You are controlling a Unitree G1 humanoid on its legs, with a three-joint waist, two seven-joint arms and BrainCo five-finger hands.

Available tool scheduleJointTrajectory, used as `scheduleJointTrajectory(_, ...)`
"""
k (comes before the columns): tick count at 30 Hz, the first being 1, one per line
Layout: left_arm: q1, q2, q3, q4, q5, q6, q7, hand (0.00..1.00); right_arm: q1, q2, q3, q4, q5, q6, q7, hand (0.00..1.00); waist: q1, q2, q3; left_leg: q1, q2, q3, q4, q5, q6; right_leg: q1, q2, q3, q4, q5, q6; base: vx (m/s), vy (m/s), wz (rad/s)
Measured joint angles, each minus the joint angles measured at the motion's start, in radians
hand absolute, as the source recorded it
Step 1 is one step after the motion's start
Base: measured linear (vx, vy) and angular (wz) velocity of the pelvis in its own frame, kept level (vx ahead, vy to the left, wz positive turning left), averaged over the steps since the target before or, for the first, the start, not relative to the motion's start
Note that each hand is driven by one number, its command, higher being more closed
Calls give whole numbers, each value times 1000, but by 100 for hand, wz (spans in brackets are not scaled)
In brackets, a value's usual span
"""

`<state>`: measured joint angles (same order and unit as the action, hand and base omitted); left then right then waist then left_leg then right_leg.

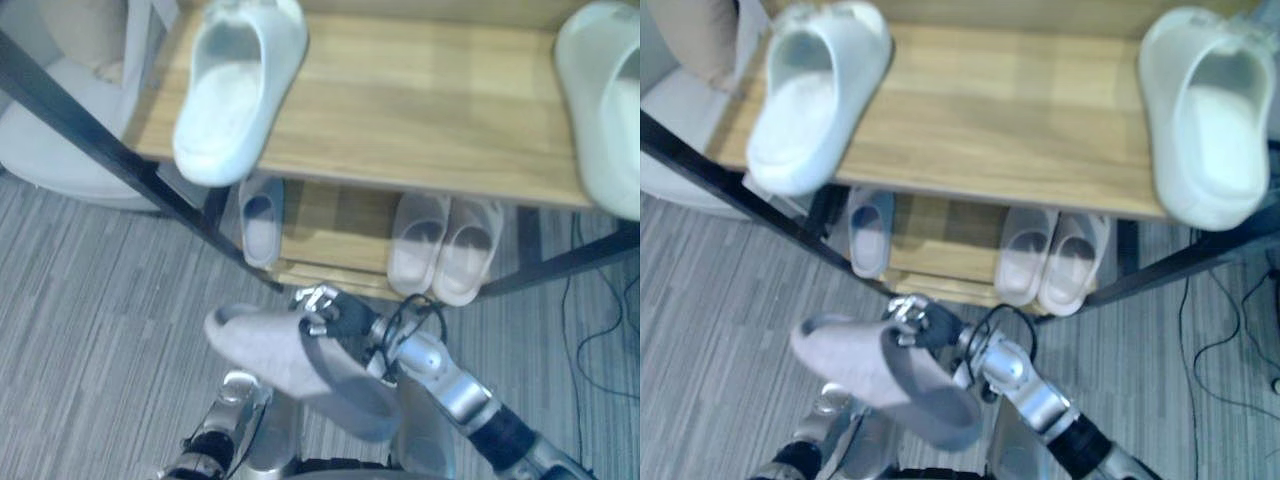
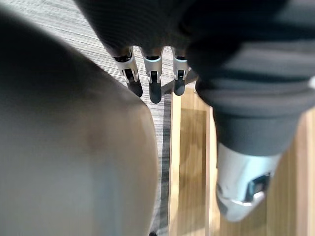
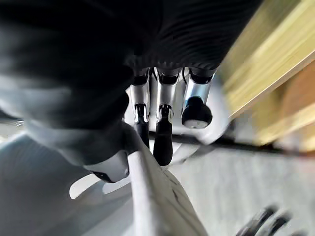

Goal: Organize the slippers on the shoe rack

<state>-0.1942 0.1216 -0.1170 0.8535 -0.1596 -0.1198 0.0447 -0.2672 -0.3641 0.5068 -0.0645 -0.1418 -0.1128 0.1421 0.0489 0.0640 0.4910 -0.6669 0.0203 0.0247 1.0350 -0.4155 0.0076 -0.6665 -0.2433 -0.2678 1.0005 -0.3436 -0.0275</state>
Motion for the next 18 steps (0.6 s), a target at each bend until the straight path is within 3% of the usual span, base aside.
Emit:
scheduleJointTrajectory(7,-67,-18,127,-51,-40,-7,23,0,-145,14,-141,46,-112,-1,-159,100,21,-2,43,-197,-1,-16,117,-8,-6,-179,-34,-20,119,-24,-29,-65,-9,8)
scheduleJointTrajectory(12,-71,-2,186,-40,-38,3,53,0,-208,50,-232,47,-159,6,-235,100,31,-10,56,-295,0,-41,244,-47,-20,-263,-57,-30,250,-83,-42,-26,-26,11)
scheduleJointTrajectory(18,-40,-47,278,-57,-37,40,67,0,-285,108,-323,49,-237,54,-331,100,61,-23,65,-398,2,-66,349,-74,-39,-355,-71,-37,359,-131,-54,-37,-26,6)
